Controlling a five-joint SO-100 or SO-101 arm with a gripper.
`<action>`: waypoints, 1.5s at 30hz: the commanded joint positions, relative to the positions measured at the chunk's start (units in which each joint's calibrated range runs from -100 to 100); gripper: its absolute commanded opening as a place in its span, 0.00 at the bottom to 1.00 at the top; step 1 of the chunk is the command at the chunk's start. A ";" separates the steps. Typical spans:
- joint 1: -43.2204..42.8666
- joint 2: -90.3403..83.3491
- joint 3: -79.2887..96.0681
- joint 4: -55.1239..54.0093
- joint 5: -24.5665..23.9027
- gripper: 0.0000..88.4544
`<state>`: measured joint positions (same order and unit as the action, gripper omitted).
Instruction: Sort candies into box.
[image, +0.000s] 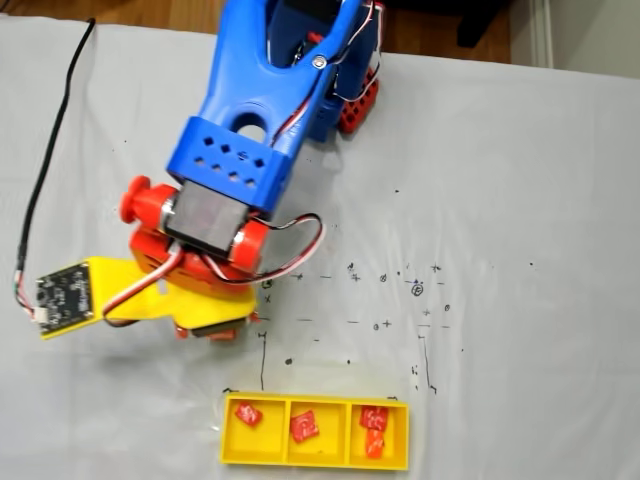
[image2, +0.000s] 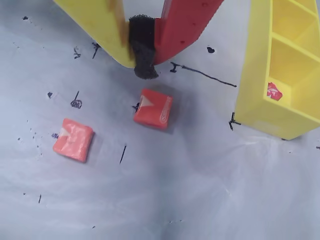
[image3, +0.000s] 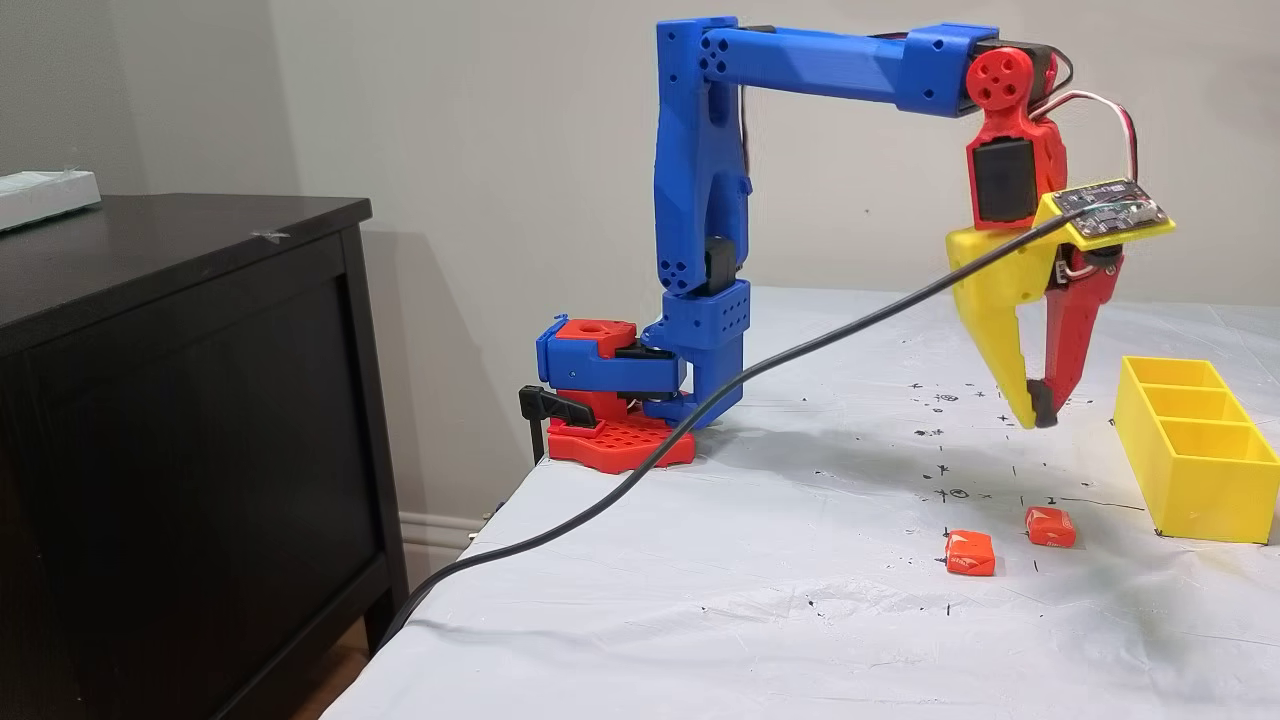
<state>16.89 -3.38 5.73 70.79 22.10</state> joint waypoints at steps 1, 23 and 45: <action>1.31 -0.01 -4.59 0.96 1.61 0.07; 2.04 9.75 -7.14 -0.18 3.17 0.33; -1.31 19.58 -7.69 -4.60 -0.54 0.28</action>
<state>16.82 15.82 3.25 67.38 22.64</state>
